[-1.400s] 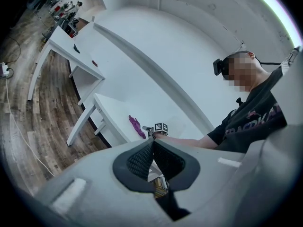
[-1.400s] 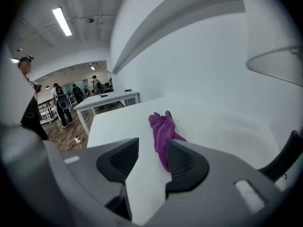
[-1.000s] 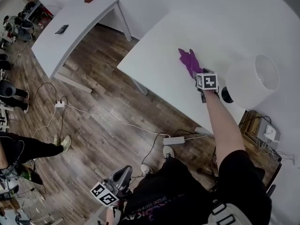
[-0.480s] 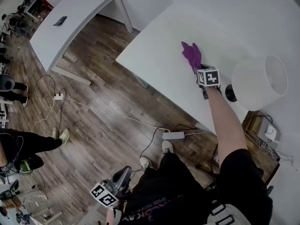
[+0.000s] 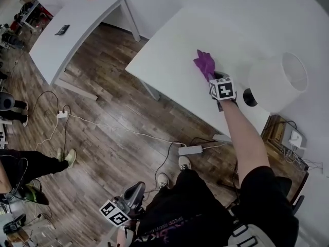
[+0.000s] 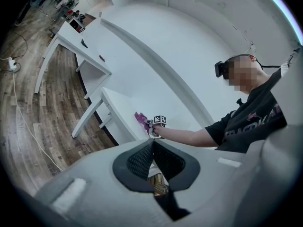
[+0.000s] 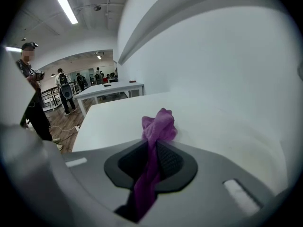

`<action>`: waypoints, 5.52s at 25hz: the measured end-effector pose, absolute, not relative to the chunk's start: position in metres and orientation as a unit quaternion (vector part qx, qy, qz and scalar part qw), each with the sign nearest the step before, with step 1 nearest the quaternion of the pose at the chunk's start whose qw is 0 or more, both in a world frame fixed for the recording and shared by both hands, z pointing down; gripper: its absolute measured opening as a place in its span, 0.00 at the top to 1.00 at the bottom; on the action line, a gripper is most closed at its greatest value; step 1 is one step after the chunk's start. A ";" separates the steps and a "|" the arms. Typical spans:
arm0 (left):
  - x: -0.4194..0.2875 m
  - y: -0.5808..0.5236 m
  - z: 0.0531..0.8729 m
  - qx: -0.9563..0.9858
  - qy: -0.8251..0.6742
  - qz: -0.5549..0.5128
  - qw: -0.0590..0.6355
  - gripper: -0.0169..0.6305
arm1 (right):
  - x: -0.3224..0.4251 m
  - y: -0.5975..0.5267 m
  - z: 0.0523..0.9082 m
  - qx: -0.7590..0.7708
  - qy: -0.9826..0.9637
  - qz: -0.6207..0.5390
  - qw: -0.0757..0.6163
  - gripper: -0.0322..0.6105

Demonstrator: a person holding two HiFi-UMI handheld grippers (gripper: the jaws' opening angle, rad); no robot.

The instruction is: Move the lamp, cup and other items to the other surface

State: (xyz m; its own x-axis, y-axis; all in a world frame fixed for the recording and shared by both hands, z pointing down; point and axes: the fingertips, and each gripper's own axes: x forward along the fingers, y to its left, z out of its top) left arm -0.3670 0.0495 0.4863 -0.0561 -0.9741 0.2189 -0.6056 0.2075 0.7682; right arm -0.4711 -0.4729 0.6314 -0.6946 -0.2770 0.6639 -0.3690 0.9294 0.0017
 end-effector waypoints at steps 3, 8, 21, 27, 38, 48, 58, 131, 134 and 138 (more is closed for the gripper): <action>-0.372 0.056 0.482 0.590 -0.677 -0.248 0.364 0.98 | -0.468 -0.463 0.611 0.182 -0.925 0.064 0.327 0.88; -0.382 0.066 0.475 0.611 -0.665 -0.251 0.350 0.98 | -0.459 -0.444 0.576 0.195 -0.935 0.063 0.289 0.88; -0.377 0.092 0.457 0.664 -0.622 -0.255 0.326 0.98 | -0.421 -0.361 0.481 0.193 -0.958 0.036 0.211 0.88; -0.365 0.103 0.453 0.692 -0.595 -0.251 0.322 0.98 | -0.384 -0.324 0.447 0.203 -0.962 0.032 0.179 0.88; -0.333 0.108 0.448 0.754 -0.521 -0.232 0.327 0.98 | -0.264 -0.268 0.422 0.272 -0.950 0.062 0.141 0.88; -0.268 0.083 0.454 0.818 -0.403 -0.197 0.359 0.98 | -0.106 -0.227 0.411 0.385 -0.911 0.080 0.127 0.88; -0.181 0.039 0.449 0.863 -0.297 -0.148 0.381 0.98 | 0.100 -0.209 0.415 0.535 -0.829 0.113 0.116 0.88; 0.176 -0.026 0.487 0.861 -0.215 -0.047 0.459 0.98 | 0.593 -0.135 0.640 0.658 -0.644 0.349 0.175 0.95; 0.168 -0.029 0.483 0.865 -0.217 -0.056 0.449 0.98 | 0.557 -0.146 0.604 0.632 -0.679 0.333 0.168 0.95; 0.159 -0.019 0.477 0.870 -0.218 -0.061 0.439 0.98 | 0.482 -0.148 0.557 0.558 -0.752 0.310 0.163 0.95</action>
State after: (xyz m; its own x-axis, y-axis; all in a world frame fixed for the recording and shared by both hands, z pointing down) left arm 0.1593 -0.0186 0.4773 0.8979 -0.4319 0.0850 -0.3248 -0.5197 0.7902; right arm 0.4820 -0.1476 0.5573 -0.3247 -0.7377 0.5920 -0.9405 0.1854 -0.2847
